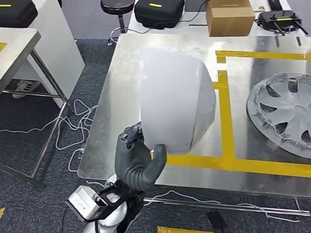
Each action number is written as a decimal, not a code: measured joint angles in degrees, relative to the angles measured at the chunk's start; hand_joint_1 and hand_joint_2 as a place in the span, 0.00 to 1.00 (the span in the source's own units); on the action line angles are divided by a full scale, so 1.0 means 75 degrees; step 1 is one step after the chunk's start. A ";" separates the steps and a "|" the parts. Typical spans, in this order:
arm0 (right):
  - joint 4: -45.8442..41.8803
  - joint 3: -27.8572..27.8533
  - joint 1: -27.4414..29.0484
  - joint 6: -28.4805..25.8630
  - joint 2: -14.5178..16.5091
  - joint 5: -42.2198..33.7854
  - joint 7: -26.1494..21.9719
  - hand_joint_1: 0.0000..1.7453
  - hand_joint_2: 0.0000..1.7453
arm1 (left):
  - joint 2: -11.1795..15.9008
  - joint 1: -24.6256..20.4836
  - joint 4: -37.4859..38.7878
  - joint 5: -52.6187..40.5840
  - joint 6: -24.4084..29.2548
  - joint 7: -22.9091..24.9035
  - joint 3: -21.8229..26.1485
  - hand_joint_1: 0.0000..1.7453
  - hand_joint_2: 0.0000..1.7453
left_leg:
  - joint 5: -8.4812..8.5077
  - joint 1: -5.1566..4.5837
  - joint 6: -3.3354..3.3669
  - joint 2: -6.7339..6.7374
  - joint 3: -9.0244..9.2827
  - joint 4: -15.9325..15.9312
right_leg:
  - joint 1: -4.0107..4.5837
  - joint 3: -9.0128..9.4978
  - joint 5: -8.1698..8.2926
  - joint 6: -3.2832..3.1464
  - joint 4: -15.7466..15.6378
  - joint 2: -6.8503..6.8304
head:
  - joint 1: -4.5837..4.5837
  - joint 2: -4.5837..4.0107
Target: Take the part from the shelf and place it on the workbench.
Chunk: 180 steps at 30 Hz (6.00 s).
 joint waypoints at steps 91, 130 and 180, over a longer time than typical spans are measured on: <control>-0.0052 0.0358 -0.0195 0.0610 -0.0115 0.0167 0.0523 0.00 0.00 | -0.0141 -0.4541 0.8985 -0.6953 -0.0497 0.4313 -0.1730 1.00 1.00 | -0.0617 0.0019 -0.0048 0.0038 0.0970 -0.0149 | -0.0020 -0.0920 0.1432 0.0007 -0.0318 -0.0039 | 0.0055 0.0000; -0.0052 0.0358 -0.0168 0.0615 -0.0122 0.0179 0.0429 0.00 0.00 | -0.0204 -0.4188 0.9001 -0.7070 0.0313 0.3835 -0.1440 0.00 0.00 | -0.0694 -0.0042 -0.0145 -0.0058 0.0944 -0.0119 | -0.0026 -0.0435 0.2097 -0.0080 -0.1457 -0.0036 | 0.0071 0.0000; -0.0061 0.0342 0.0058 0.0050 -0.0017 -0.0136 0.0086 0.00 0.00 | -0.0332 -0.1623 0.1739 -0.1302 0.2114 0.0394 0.0612 0.00 1.00 | -0.0474 -0.0021 -0.0135 -0.0009 0.0623 -0.0092 | -0.0026 -0.0396 0.1784 -0.0082 -0.1342 0.0009 | 0.0020 0.0000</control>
